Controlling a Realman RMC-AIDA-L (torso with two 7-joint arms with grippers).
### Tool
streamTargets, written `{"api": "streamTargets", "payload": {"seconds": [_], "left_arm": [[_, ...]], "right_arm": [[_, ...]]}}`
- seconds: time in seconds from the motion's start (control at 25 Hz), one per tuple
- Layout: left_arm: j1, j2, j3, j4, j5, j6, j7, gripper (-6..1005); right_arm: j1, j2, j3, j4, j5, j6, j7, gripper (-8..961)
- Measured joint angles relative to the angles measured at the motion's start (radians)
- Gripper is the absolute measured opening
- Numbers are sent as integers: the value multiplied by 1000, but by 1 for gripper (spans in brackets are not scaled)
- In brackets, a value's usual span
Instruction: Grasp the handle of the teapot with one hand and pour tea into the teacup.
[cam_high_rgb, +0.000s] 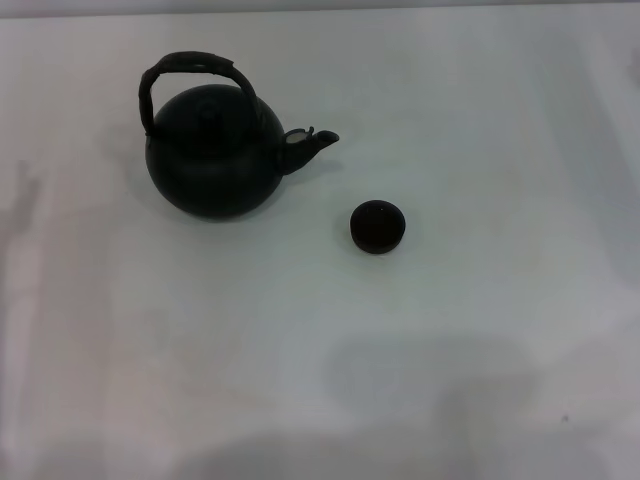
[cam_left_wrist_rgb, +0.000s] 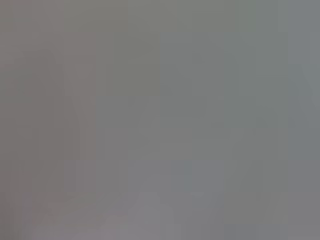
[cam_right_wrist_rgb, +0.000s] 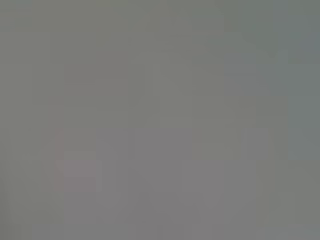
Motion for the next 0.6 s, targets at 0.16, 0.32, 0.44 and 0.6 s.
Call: {"api": "streamTargets", "payload": {"seconds": [0.16,0.32,0.44,0.6], "left_arm": [[-30,0,-8,-54,-5,-8,-56,892],[-71,2,-8,-75,-14,-58,-60,893],[-94,3,-9,-86,-15,-92,-61,892],[-111,4,-9,-98,-15,-100,-61,891]], "right_arm": [[-19,2,-28,8,0,22,40,828],[-24,4,-29,12,0,23,47,828],[-20,6,-29,13,0,23,47,828],[-12,7,-28,14,0,15,44,828]]}}
